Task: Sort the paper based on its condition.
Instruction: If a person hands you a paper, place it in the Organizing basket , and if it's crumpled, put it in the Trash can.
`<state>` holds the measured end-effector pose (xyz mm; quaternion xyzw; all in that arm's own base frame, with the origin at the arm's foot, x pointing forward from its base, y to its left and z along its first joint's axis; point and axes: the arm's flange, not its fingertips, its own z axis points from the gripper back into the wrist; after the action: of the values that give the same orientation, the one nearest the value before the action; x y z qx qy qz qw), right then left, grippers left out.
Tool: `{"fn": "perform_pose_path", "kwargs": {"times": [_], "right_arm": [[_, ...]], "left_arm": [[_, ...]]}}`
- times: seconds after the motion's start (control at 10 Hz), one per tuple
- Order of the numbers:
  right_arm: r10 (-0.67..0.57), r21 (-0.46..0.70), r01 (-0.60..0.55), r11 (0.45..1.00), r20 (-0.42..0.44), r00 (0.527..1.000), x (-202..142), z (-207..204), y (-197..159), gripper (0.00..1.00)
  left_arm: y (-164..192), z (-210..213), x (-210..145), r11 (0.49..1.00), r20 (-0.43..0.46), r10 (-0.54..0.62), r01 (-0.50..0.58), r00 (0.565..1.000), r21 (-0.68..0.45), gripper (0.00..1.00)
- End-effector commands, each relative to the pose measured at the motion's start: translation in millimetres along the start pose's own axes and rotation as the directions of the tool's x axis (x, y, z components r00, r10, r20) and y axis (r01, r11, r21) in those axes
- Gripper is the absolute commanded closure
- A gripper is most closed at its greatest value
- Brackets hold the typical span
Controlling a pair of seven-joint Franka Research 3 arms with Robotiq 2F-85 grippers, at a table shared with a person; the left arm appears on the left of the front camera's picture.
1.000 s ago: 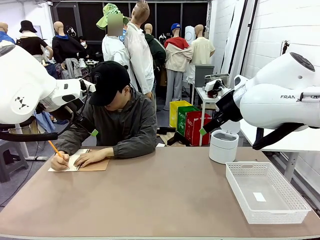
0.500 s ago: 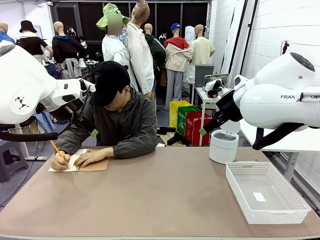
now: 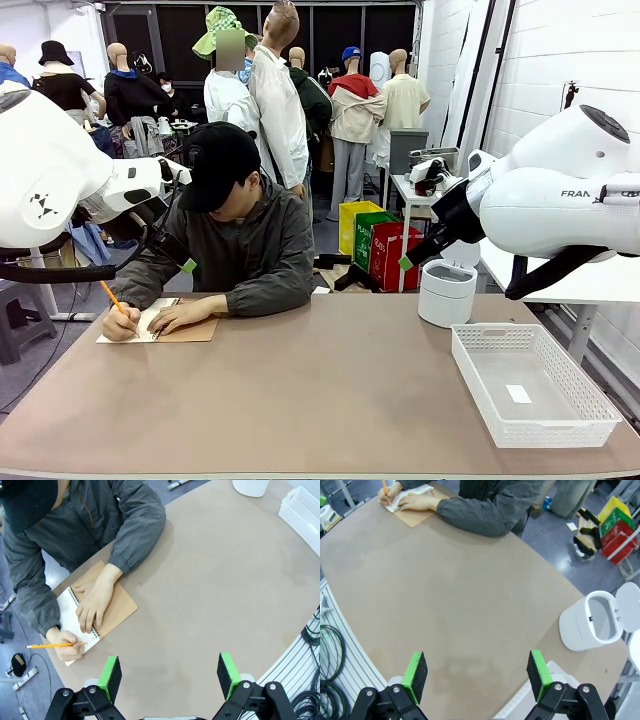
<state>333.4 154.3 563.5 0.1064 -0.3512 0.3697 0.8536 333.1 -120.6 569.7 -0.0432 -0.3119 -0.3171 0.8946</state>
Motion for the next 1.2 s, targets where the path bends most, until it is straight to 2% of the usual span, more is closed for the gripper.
{"fn": "perform_pose_path", "kwargs": {"times": [0.0, 1.1], "right_arm": [[-0.001, 0.005, 0.001, 1.000, 0.001, 1.000, 0.2, 0.0, -0.1, 0.00], [-0.001, 0.005, 0.001, 1.000, 0.001, 1.000, 0.2, 0.0, -0.1, 0.00]], "left_arm": [[0.6, 0.6, 0.1, 1.000, -0.003, -0.001, 0.001, 1.000, 0.003, 0.00], [0.6, 0.6, 0.1, 1.000, -0.003, -0.001, 0.001, 1.000, 0.003, 0.00]]}}
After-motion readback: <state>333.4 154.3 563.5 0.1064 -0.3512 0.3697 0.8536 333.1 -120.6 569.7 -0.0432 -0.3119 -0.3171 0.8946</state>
